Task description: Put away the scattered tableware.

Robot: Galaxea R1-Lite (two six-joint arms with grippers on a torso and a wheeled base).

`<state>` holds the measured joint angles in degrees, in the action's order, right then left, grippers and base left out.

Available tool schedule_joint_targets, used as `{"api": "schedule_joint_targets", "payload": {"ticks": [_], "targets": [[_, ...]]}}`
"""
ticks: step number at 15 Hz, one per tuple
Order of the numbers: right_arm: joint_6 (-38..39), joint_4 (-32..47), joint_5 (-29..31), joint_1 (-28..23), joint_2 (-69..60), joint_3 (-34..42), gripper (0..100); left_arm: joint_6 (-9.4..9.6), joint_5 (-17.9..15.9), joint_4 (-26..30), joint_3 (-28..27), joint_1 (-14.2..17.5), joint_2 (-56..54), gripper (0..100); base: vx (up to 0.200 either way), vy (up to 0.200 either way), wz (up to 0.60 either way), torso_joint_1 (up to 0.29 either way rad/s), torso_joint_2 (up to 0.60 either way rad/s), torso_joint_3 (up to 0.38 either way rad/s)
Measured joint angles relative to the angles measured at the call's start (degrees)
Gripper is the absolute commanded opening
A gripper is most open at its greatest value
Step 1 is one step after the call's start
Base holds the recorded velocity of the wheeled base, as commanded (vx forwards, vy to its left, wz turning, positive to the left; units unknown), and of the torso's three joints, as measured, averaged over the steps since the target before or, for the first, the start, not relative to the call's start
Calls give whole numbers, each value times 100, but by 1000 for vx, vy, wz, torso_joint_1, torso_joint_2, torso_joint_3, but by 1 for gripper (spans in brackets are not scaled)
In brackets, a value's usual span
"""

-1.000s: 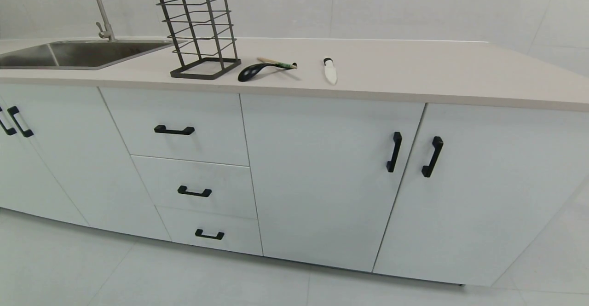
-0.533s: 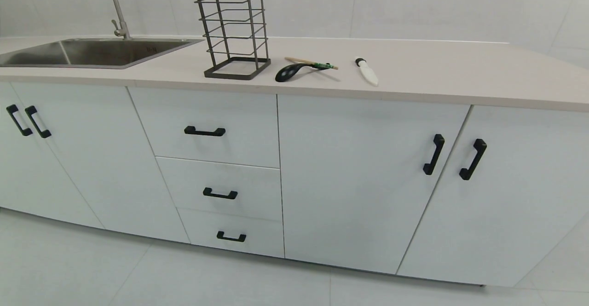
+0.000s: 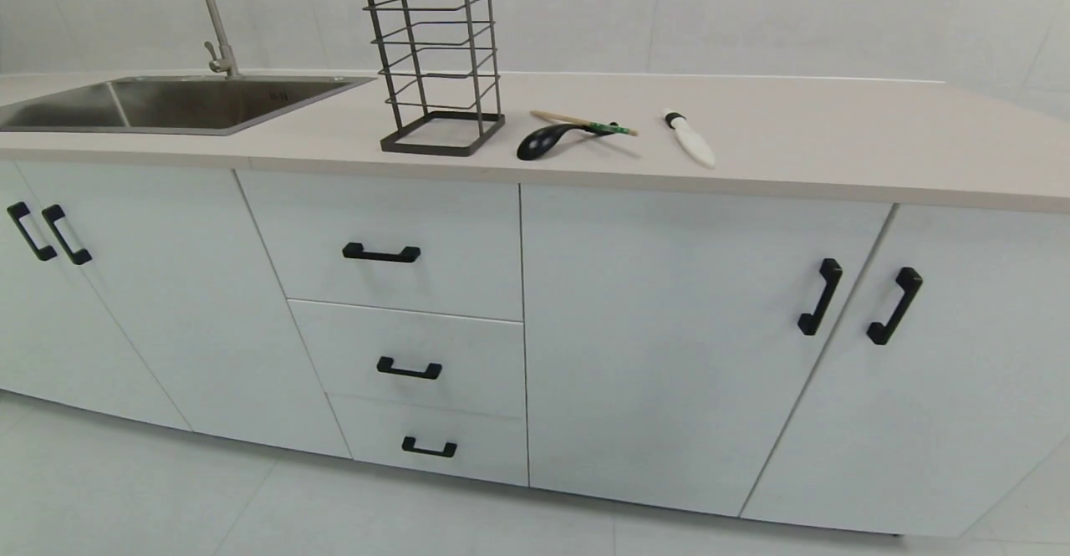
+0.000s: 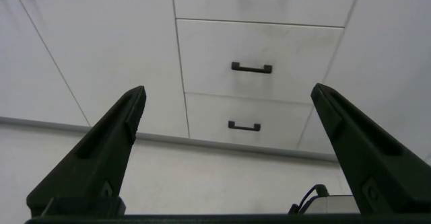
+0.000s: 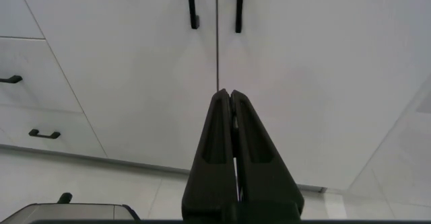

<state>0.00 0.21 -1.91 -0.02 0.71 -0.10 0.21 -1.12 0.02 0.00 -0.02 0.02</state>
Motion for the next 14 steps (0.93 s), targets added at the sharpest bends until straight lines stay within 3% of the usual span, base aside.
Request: {"api": "schedule_joint_targets", "payload": {"ticks": [12,14], "targets": [[-10,6,2,0,0,0,0,1,-2,-2,0,2,0,100,0,0,0,0,0,0],[-11,4,0,0,0,0,0,0,0,-2,0,2,0,100,0,0,600,0,2,5]]}}
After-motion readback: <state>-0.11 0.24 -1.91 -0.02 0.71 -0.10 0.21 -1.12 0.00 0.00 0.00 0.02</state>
